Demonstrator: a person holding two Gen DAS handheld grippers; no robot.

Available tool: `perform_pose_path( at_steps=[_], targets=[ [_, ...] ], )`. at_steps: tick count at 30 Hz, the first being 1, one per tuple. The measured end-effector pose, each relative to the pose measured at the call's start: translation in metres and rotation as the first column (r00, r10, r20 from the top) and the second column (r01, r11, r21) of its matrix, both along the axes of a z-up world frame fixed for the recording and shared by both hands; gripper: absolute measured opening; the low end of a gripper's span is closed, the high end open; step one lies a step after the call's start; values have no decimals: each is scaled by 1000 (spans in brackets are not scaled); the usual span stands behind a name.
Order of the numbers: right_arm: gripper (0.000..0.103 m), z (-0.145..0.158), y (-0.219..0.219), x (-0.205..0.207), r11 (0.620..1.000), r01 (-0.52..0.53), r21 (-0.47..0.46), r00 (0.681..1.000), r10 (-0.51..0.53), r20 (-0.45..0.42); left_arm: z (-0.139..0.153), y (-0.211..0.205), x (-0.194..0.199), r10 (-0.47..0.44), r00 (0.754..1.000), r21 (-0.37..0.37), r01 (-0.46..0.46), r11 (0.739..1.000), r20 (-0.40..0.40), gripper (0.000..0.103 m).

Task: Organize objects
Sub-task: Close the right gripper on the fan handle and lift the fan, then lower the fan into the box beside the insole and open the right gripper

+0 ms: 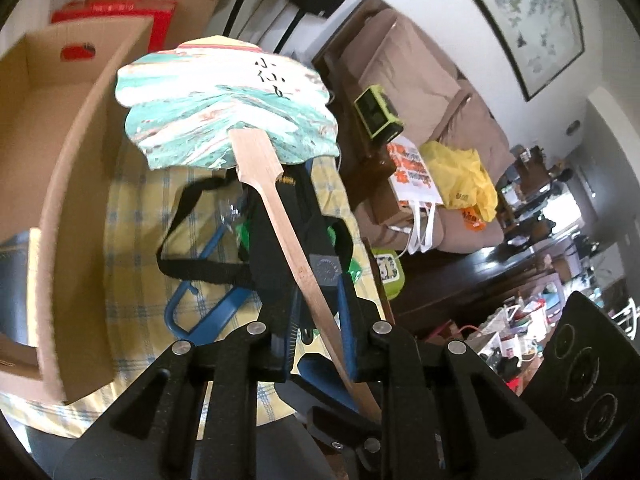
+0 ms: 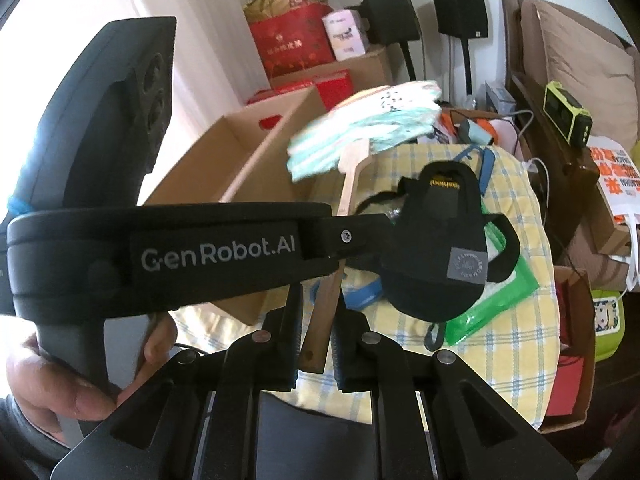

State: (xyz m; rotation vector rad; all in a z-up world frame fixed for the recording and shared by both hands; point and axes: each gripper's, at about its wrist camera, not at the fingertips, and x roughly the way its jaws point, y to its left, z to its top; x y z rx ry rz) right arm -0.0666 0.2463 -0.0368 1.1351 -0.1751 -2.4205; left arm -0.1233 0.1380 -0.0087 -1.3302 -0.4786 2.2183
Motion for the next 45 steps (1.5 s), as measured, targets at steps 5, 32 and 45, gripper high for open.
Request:
perform_pose_path(
  at_steps=[5,32,45],
  targets=[
    [12,18,-6,3,1000,-7,-21,999,6,-32,19,-14,0,9,999,8,-8,1000,-32,17],
    [12,20,-150,-47,981,-180,-78,983,181,7,3,-165,-43,207,978,-25,-207,978,24,17],
    [13,-13,-187,-71,979,-192,-74,976,198,86,-39,-199,-74,213,969,-40,-210,977,122,17]
  ],
)
